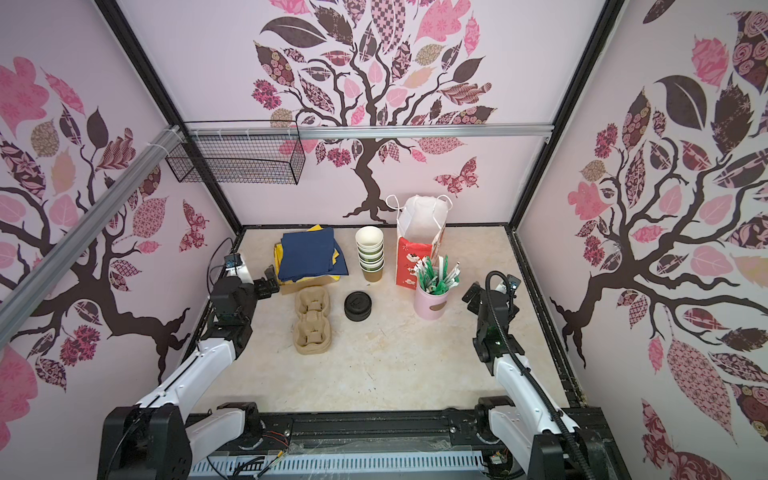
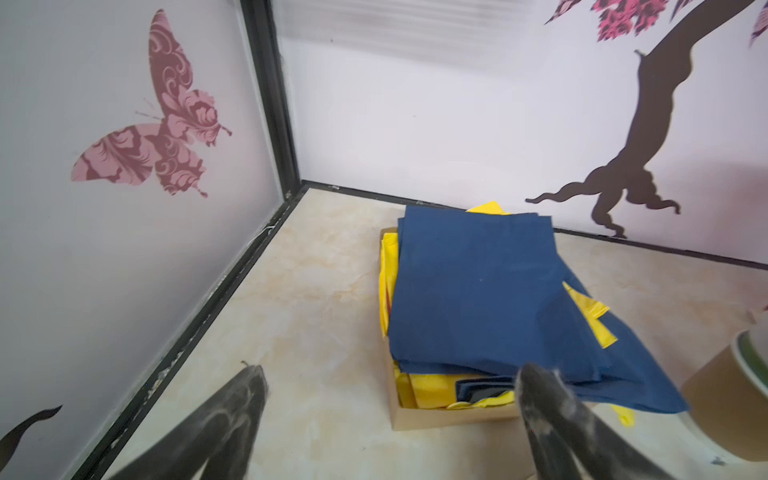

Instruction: Pack the takeout coffee

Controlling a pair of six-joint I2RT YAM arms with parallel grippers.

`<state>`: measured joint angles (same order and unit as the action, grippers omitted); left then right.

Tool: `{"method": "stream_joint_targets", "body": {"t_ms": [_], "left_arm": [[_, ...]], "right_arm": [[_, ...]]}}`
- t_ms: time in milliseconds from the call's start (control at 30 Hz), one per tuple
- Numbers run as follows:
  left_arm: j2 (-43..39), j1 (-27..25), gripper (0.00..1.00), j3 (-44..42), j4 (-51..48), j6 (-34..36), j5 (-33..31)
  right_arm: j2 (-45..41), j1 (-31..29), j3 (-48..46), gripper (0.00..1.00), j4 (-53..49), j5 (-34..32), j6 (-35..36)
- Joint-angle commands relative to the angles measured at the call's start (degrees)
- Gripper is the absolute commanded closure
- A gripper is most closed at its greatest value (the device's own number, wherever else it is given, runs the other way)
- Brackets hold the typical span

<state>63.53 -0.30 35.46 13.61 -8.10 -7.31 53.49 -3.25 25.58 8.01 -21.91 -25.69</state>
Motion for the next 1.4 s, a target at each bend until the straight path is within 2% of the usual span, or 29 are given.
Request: {"method": "stream_joint_targets", "body": {"t_ms": [0,233,433,633,867,1167,1367], "left_arm": [[0.87,-0.68,0.05,8.69,-13.95,-7.39,7.9],[11.2,-13.23,0.06,27.37,-28.96,-12.95,8.61],[23.96,-18.6,0.1,44.53,-40.58,-17.53,11.41],[35.44,-21.43,0.17,60.79,-48.72,-18.07,13.86],[44.27,-24.1,0.24,72.66,-52.34,-17.54,13.1],[53.09,-26.25,0.46,85.62,-57.73,-14.59,6.29],[57.43,-26.51,0.57,92.18,-61.01,-14.07,3.0]], "right_arm": [[-0.39,0.04,6.41,0.0,-17.35,-0.02,-6.78],[-0.75,0.0,12.43,0.0,-26.57,2.14,-7.88],[-0.74,0.04,14.3,0.0,-28.12,2.41,-5.91],[-0.76,0.04,14.15,0.0,-27.54,2.39,-5.04],[-1.37,0.01,13.35,0.0,-26.53,2.22,-4.31],[-1.82,-0.01,12.43,0.0,-25.17,1.96,-3.55],[-1.85,0.05,12.06,0.0,-24.64,1.87,-3.92]]}}
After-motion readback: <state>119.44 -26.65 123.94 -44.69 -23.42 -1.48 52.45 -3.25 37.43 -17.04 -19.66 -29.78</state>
